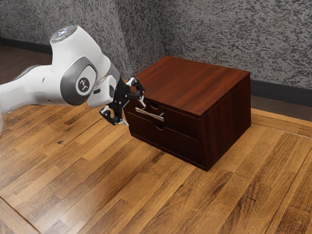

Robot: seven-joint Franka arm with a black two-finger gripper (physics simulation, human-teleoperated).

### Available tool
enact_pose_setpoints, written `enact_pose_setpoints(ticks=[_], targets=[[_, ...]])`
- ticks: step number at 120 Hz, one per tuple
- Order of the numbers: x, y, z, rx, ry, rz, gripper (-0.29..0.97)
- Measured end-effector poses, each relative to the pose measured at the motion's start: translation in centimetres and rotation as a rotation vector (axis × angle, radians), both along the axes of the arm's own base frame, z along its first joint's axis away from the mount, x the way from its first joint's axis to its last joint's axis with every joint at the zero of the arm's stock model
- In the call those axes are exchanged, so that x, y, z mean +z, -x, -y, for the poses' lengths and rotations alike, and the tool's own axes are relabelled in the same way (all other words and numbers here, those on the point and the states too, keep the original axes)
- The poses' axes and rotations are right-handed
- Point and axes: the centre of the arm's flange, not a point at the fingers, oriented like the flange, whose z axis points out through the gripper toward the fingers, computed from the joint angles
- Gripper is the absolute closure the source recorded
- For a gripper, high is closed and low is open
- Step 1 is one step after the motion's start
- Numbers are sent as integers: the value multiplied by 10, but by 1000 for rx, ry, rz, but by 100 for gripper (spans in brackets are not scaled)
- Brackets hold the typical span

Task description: Pull the drawer handle with one arm to open the drawer

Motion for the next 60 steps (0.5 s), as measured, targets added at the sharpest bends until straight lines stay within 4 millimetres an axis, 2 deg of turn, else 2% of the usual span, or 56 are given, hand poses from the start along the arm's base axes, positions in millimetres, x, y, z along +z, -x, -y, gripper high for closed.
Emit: enact_pose_setpoints(ticks=[37,60], targets=[[0,0,-1,-8,0,7,29],[-3,-3,6,-19,12,4,34]])
